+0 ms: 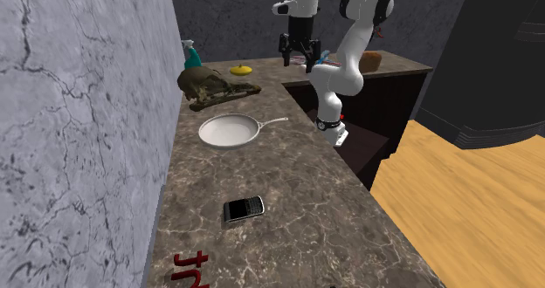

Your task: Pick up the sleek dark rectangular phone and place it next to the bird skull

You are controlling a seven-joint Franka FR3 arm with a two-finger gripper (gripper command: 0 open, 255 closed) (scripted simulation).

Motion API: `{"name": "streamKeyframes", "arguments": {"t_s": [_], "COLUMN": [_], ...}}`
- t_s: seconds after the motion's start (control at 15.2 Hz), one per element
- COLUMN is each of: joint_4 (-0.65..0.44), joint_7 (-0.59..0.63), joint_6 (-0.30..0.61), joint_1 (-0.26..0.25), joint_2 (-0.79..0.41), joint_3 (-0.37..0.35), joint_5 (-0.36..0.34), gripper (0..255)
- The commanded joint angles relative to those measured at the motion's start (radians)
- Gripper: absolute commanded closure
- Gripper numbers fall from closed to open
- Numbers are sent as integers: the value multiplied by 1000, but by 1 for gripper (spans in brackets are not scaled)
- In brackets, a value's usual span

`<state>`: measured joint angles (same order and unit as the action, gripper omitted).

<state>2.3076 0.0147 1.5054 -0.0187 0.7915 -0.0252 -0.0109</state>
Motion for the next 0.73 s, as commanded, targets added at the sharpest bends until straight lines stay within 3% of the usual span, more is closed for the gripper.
{"name": "streamKeyframes", "arguments": {"t_s": [0.0,0.66], "joint_4": [0,-33], "joint_7": [0,179], "joint_6": [0,270], "joint_1": [0,11], "joint_2": [0,-302], "joint_3": [0,-88], "joint_5": [0,64], "gripper": [0,0]}}
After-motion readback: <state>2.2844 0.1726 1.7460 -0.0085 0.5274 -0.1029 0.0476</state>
